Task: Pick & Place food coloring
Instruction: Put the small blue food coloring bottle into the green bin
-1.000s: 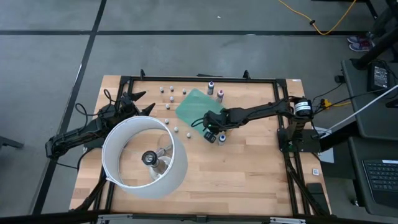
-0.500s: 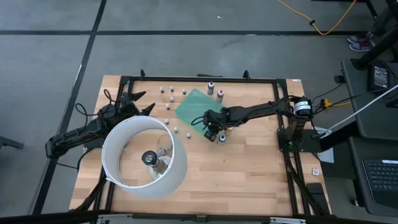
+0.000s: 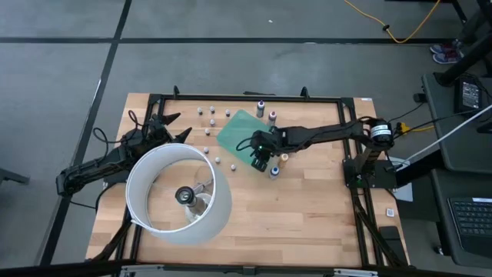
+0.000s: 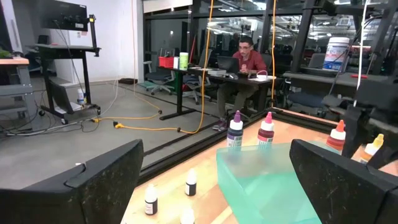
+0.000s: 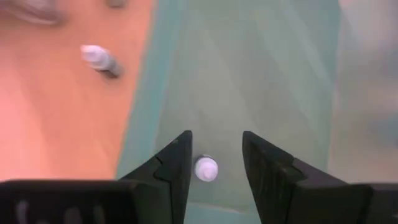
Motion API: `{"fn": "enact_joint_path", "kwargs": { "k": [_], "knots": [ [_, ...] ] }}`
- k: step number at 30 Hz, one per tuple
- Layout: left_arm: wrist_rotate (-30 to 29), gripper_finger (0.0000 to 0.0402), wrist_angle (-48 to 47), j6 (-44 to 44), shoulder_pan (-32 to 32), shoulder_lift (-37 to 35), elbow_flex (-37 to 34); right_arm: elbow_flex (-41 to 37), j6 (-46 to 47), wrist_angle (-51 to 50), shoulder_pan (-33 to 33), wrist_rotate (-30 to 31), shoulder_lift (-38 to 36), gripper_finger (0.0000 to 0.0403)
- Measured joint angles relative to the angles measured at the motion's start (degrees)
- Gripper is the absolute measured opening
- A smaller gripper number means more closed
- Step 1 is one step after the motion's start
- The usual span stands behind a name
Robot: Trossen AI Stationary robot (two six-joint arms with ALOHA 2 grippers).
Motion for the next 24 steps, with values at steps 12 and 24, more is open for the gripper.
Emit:
{"fn": "enact_joint_path", "kwargs": {
  "k": [12, 24],
  "knots": [
    [0.01, 0.04, -0.01, 0.01, 0.0, 0.0, 0.0, 12.84, -32.07, -12.84, -3.83, -10.97, 0.0, 0.0143],
    [0.01, 0.04, -0.01, 0.0, 0.0, 0.0, 0.0, 20.93, -43.56, -15.7, -6.11, -18.82, 0.0, 0.0217]
  ]
}}
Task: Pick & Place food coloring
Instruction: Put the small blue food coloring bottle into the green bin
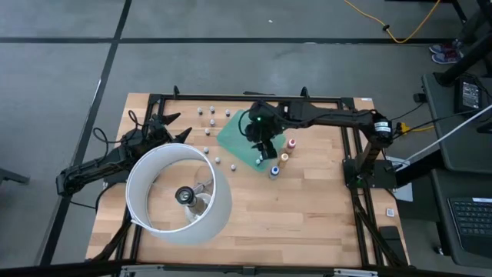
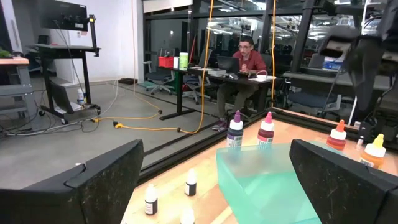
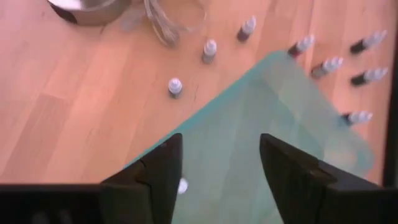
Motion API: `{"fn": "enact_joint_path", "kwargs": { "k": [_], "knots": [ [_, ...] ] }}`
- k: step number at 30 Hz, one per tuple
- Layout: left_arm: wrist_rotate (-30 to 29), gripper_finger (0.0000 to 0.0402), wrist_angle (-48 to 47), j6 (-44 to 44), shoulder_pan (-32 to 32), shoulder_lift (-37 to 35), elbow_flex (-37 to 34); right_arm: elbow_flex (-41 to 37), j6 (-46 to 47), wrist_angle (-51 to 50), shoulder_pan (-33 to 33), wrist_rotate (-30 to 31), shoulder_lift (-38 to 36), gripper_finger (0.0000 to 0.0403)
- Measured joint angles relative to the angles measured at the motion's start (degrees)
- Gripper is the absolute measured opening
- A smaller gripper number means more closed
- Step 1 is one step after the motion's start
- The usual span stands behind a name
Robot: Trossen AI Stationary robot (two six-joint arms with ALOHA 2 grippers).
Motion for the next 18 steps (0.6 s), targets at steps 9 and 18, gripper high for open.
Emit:
{"fn": "enact_joint_path", "kwargs": {
  "k": [9, 18],
  "knots": [
    [-0.02, 0.04, 0.01, 0.02, 0.0, -0.02, 0.0, 0.76, -7.7, 4.89, 2.27, -7.93, 0.43, 0.0265],
    [-0.02, 0.04, 0.01, 0.0, 0.0, -0.02, 0.0, 0.74, -16.44, 7.49, 4.93, -11.87, 3.49, 0.0255]
  ]
}}
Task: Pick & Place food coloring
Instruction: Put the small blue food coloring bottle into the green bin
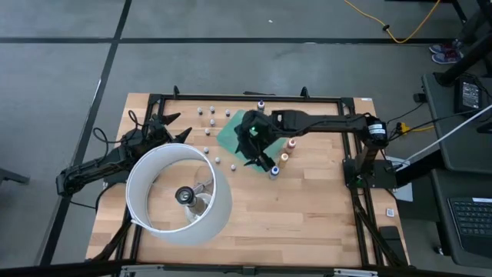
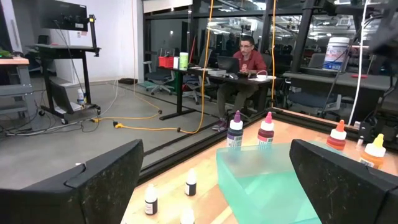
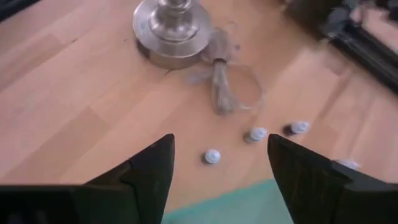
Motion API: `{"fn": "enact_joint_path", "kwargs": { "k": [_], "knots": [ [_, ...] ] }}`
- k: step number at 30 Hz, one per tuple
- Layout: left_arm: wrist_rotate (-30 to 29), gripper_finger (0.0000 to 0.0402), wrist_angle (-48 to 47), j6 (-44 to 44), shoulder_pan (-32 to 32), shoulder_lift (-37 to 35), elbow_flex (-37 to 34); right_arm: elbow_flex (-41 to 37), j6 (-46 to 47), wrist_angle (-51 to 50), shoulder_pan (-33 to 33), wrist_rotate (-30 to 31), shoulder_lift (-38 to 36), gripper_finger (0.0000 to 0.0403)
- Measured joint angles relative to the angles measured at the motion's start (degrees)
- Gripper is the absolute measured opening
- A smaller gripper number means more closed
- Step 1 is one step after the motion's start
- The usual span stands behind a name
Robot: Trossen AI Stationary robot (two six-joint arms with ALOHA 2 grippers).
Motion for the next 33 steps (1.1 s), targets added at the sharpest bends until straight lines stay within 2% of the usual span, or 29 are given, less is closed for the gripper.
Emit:
{"fn": "enact_joint_path", "kwargs": {
  "k": [15, 19, 26, 33],
  "knots": [
    [0.0, 0.04, 0.0, 0.0, 0.0, 0.02, 0.0, -0.04, 0.31, 6.57, 0.84, 0.53, 10.42, 0.0253],
    [0.02, 0.04, 0.0, 0.0, 0.0, 0.02, 0.0, -0.02, 0.33, 7.58, 0.82, 3.31, 13.08, 0.0253],
    [0.02, 0.04, -0.01, 0.0, 0.0, 0.01, 0.0, -0.04, 0.42, 8.03, 0.23, 3.76, 17.51, 0.0253],
    [0.02, 0.04, -0.01, 0.0, 0.0, 0.01, 0.0, -0.07, 0.37, 10.41, -0.42, 7.09, 19.55, 0.0253]
  ]
}}
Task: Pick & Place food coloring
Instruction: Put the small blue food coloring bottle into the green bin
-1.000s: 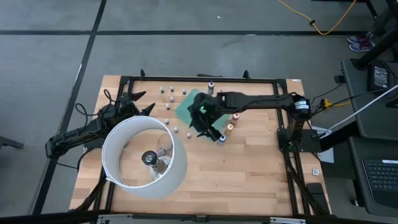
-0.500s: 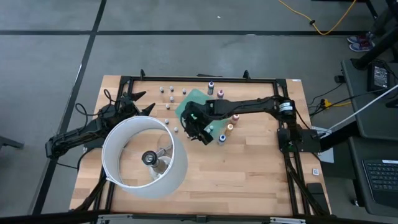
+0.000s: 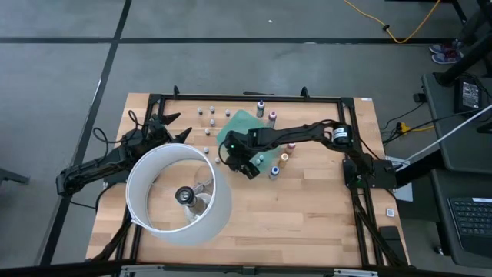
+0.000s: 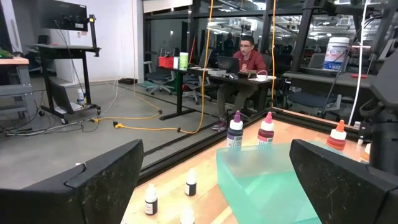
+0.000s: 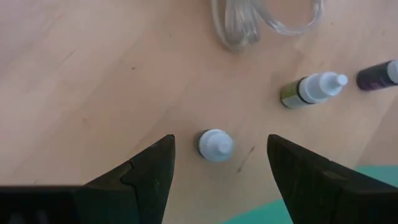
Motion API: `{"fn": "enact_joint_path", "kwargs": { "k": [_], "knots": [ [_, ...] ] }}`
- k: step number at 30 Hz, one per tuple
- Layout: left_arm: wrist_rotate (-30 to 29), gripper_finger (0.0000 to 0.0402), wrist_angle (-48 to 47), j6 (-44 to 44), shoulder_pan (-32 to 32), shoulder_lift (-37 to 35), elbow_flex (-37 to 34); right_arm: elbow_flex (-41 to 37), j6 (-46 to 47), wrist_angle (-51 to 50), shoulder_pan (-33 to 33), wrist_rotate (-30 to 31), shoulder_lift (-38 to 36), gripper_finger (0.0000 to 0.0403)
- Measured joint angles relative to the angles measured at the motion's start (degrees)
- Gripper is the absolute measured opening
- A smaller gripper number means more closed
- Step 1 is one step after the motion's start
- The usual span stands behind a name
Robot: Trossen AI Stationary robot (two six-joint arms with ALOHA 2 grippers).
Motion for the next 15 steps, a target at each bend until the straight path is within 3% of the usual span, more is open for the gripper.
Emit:
{"fn": "enact_joint_path", "kwargs": {
  "k": [15],
  "knots": [
    [-0.01, 0.04, 0.0, 0.0, 0.0, 0.01, 0.0, 0.0, 0.0, 0.22, -0.03, -0.47, 1.02, 0.0253]
  ]
}}
